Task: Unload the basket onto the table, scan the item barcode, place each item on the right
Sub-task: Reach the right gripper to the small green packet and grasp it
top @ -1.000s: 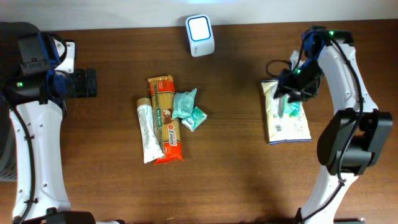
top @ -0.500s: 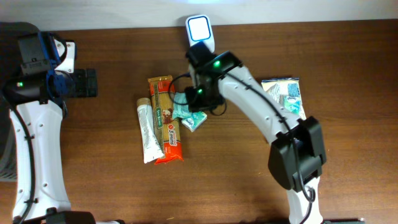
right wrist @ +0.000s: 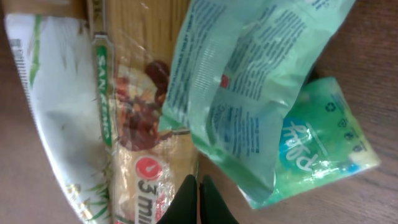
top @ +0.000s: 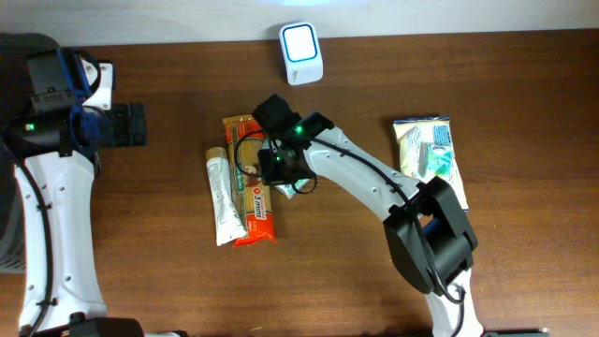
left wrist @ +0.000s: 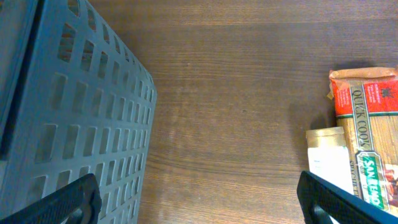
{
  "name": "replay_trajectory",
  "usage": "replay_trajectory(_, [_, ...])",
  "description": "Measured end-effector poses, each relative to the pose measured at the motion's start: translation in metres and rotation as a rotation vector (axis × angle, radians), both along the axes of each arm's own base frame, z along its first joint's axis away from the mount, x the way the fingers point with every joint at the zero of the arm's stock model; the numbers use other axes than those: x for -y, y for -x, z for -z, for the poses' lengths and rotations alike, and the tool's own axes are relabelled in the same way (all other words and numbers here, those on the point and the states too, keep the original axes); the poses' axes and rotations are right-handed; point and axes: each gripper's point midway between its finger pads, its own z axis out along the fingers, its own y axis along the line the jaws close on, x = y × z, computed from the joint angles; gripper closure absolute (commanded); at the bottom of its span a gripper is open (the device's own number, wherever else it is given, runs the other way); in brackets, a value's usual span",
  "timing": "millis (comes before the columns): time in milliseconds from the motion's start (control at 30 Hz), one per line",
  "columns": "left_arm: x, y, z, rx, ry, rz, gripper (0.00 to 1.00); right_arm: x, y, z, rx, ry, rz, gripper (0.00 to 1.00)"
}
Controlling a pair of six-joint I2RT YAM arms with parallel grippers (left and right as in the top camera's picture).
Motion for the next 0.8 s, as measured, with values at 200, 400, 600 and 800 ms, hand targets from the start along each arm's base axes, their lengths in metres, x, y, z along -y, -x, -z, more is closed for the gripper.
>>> replay_trajectory(200, [0.000, 0.000, 0.000, 0.000, 0.000, 0.000, 0.01, -0.007, -0.012, 0.024, 0.083, -0.041, 0.010, 0.96])
replay_trajectory(400, [0.000, 0.000, 0.000, 0.000, 0.000, 0.000, 0.01, 0.006, -0.010, 0.041, 0.096, 0.017, 0.029, 0.96])
replay_trajectory(600, [0.000, 0.000, 0.000, 0.000, 0.000, 0.000, 0.01, 0.019, 0.009, 0.048, 0.011, 0.068, 0.020, 0.96])
replay_trajectory(800, [0.000, 0.000, 0.000, 0.001, 0.000, 0.000, 0.01, 0.050, 0.027, 0.041, -0.131, 0.153, 0.024, 0.94])
